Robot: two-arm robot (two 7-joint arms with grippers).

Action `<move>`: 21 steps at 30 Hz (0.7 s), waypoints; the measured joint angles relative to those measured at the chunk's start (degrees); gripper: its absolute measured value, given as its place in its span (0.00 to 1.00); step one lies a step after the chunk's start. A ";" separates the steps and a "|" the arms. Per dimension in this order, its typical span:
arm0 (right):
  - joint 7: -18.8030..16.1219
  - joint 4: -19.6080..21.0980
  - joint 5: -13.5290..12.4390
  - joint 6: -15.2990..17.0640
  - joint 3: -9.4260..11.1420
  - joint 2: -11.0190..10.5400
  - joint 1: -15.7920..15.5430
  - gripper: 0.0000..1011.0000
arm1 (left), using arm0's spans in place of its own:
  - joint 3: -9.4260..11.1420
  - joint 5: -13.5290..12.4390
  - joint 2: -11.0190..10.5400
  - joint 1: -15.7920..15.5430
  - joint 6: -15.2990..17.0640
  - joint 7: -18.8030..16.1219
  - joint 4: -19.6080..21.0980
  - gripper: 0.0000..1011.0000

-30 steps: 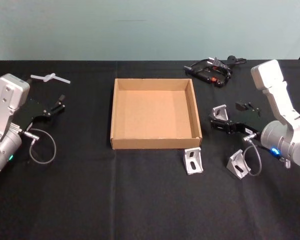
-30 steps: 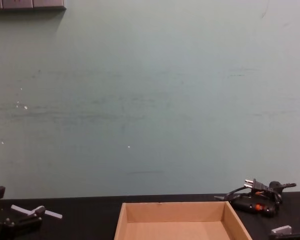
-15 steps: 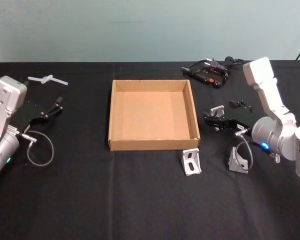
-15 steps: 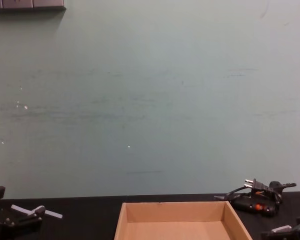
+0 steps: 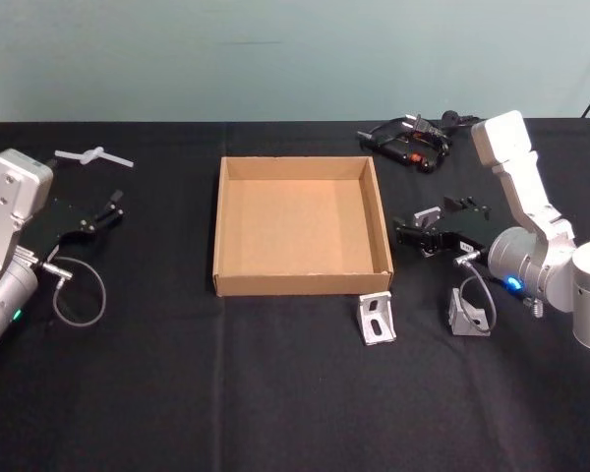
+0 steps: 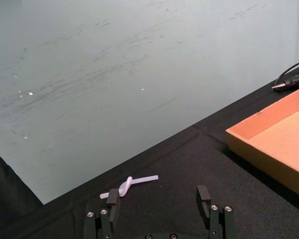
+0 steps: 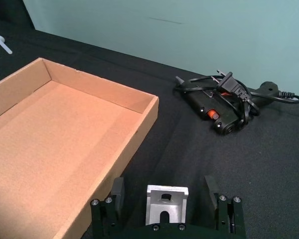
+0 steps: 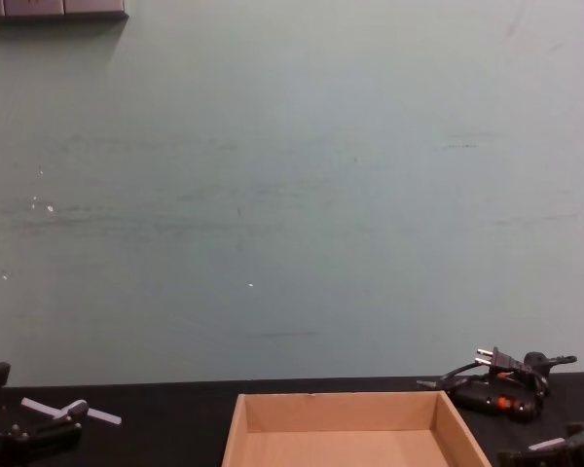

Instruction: Use one hand to pick up the angle iron from the table and place it into the box.

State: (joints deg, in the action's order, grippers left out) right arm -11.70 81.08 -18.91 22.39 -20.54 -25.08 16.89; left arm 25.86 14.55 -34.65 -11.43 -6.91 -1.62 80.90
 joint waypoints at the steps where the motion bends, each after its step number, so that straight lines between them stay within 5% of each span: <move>1: 0.01 0.02 0.00 0.00 -0.01 -0.02 0.01 0.99 | 0.00 0.00 0.00 0.00 0.00 0.00 0.00 0.99; 10: 0.04 0.10 -0.02 0.00 -0.08 -0.12 0.01 0.91 | 0.00 0.00 0.00 0.00 0.00 0.00 0.00 0.99; 21: 0.06 0.17 -0.04 0.03 -0.14 -0.17 0.01 0.60 | 0.00 0.00 0.00 0.00 0.00 0.00 0.00 0.99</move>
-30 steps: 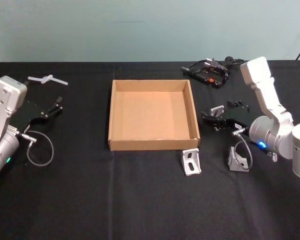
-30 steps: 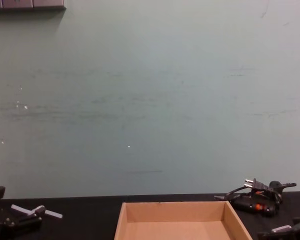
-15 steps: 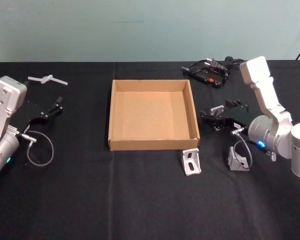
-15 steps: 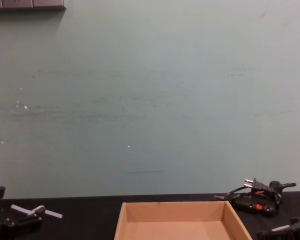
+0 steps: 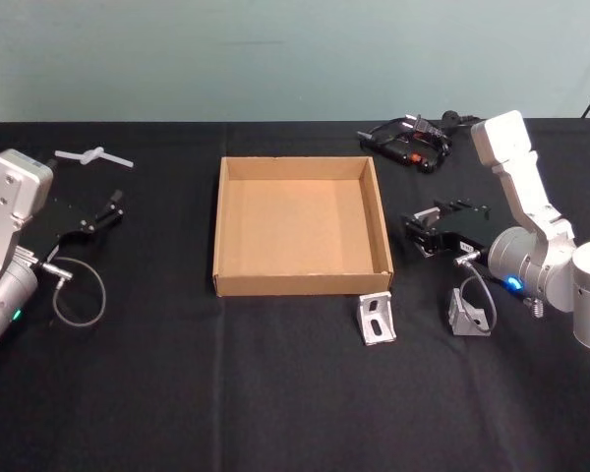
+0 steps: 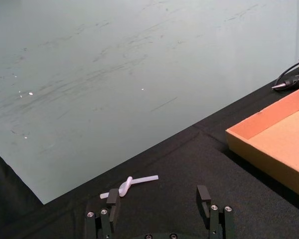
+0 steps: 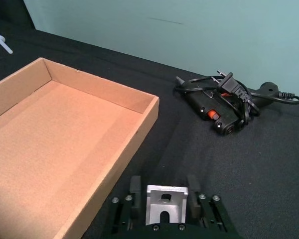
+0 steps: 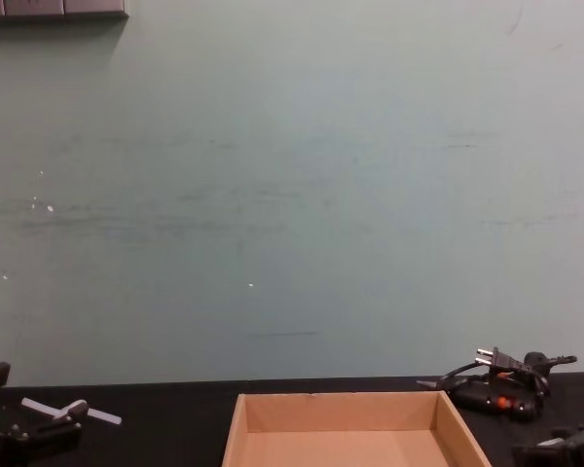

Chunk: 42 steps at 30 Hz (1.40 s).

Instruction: Use one hand to pick up the angle iron from the table and place it into the box.

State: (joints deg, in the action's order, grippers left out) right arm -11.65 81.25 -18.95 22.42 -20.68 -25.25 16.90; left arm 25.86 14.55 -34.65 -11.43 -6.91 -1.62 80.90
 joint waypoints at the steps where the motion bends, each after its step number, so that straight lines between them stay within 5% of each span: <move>1: 0.01 0.01 0.00 0.01 -0.01 0.00 0.00 0.55 | 0.00 0.00 0.00 -0.01 0.00 0.00 0.00 0.99; 5: 0.03 0.01 0.00 0.02 -0.01 -0.02 0.00 0.45 | 0.00 0.00 0.00 0.00 0.00 0.00 0.00 0.99; 13: 0.09 0.63 0.43 0.01 0.06 -0.08 -0.48 0.45 | 0.00 0.00 0.00 0.00 0.00 0.00 0.00 0.99; 32: 0.19 12.75 3.54 1.68 3.01 -1.22 -4.98 0.45 | 0.00 0.00 0.00 0.00 0.00 0.00 0.00 0.99; 42: -1.97 16.30 4.64 3.10 2.58 -0.05 -3.86 0.44 | 0.00 0.00 0.00 0.00 0.00 0.00 0.00 0.99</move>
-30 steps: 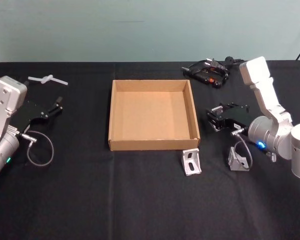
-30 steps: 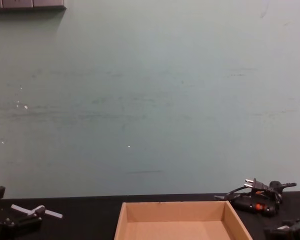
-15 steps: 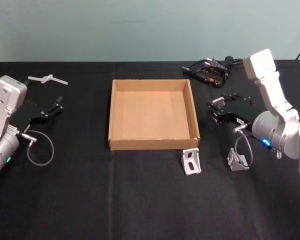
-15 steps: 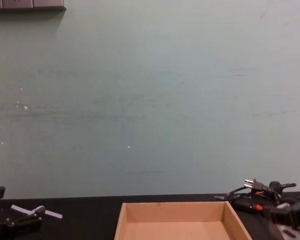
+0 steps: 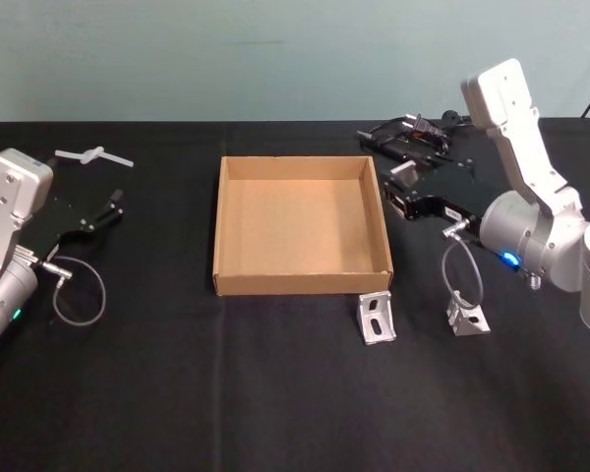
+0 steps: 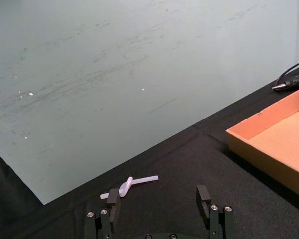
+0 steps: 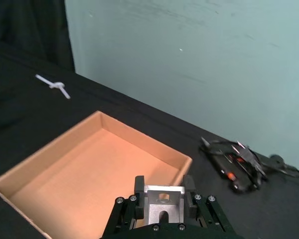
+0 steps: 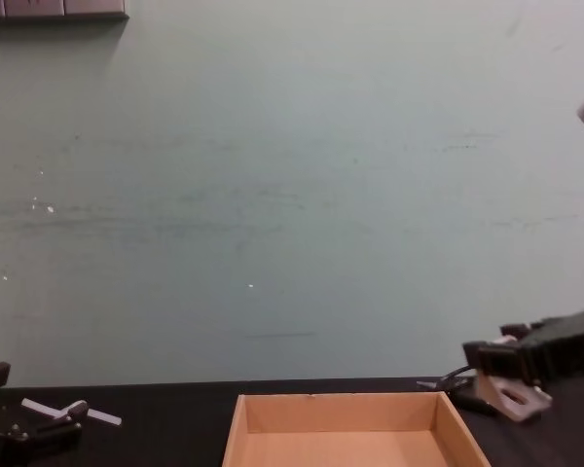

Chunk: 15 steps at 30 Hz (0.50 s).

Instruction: Use one hand to pick up the angle iron from the table and place it into the box.

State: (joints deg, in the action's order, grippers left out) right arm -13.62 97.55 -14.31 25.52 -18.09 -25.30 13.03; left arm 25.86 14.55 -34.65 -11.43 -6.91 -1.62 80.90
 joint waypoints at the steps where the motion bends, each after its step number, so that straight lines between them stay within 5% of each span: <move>1: -0.22 0.00 0.04 0.12 -0.09 0.19 0.27 0.45 | 0.00 0.00 0.00 0.00 0.00 0.00 0.00 0.99; 15: -3.27 -5.69 1.62 1.78 -2.84 5.50 7.27 0.44 | 0.00 0.00 0.00 0.00 0.00 0.00 0.00 0.99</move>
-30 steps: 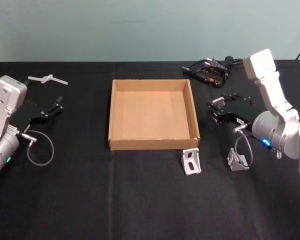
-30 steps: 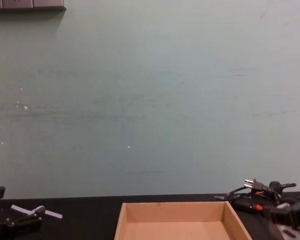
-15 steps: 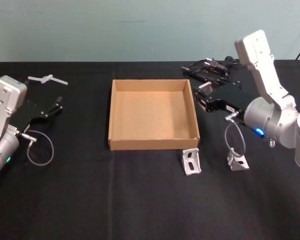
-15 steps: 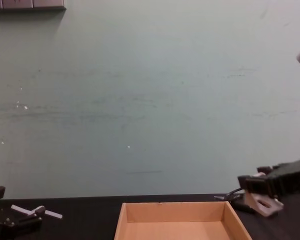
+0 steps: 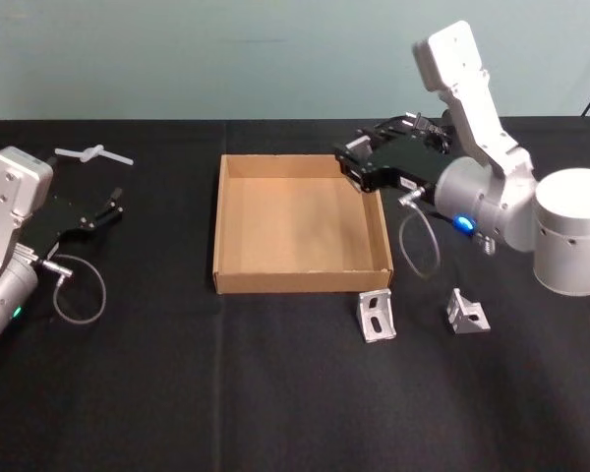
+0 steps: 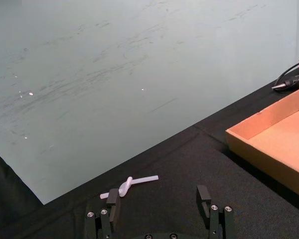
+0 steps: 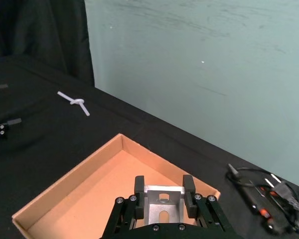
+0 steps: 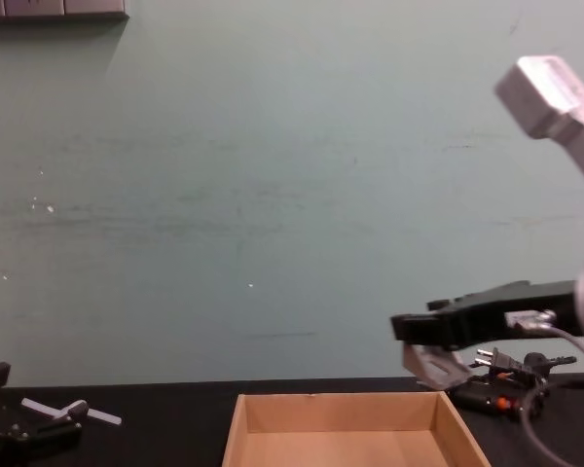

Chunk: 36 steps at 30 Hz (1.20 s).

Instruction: Use one hand to pick up the angle iron from the table and place it into the box.

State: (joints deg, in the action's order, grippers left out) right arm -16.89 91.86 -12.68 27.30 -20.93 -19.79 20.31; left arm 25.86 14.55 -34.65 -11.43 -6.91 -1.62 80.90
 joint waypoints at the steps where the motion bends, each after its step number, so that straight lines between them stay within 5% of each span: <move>1: -0.26 -1.06 0.31 0.08 -0.43 0.68 0.97 0.45 | 0.00 0.00 0.00 0.00 0.00 0.00 0.00 0.99; 14: -1.53 -7.97 2.56 0.27 -2.61 4.72 6.28 0.45 | 0.00 0.00 0.00 0.00 0.00 0.00 0.00 0.99; 36: -3.63 -13.40 4.11 -1.49 -4.69 7.67 8.04 0.45 | 0.00 0.00 0.00 0.00 0.00 0.00 0.00 0.99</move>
State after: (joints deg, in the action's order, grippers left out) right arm -20.51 78.46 -8.57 25.82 -25.62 -12.12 28.34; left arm 25.86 14.55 -34.65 -11.43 -6.91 -1.62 80.90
